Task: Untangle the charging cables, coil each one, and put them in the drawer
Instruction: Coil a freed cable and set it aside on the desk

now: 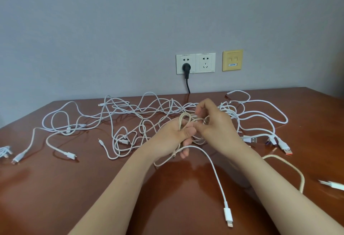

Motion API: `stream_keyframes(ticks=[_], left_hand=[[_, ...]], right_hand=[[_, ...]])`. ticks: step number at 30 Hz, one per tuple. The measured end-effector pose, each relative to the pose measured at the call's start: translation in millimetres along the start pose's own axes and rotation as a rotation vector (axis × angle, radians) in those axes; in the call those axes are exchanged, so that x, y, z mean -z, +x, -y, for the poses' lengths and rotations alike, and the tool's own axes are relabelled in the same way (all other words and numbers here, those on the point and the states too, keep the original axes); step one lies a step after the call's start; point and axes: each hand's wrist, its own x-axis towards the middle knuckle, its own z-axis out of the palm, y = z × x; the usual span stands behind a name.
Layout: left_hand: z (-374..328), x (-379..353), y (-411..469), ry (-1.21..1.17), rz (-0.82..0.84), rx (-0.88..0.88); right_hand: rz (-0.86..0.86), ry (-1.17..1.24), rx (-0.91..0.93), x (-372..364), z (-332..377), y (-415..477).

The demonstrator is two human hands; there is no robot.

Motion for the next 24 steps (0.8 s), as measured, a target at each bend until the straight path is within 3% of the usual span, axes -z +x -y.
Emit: stream_keyframes(ticks=[4, 9, 14, 20, 24], left_hand=[[3.1, -2.0, 0.0, -0.021, -0.041, 0.053], [5.9, -1.3, 1.1, -0.111, -0.104, 0.08], [6.6, -2.5, 2.0, -0.034, -0.093, 0.124], [0.3, 1.2, 1.0, -0.439, -0.039, 0.181], [1.5, 1.7, 5.1, -0.413, -0.087, 0.24]], right_hand=[[-0.097, 0.044, -0.001, 5.3, -2.6, 4.1], [-0.051, 0.076, 0.077, 4.2, 1.2, 1.2], [-0.032, 0.078, 0.12, 5.5, 0.3, 1.2], [-0.121, 0.091, 0.117, 8.8, 2.1, 1.4], [-0.094, 0.125, 0.128, 8.3, 5.6, 0.0]])
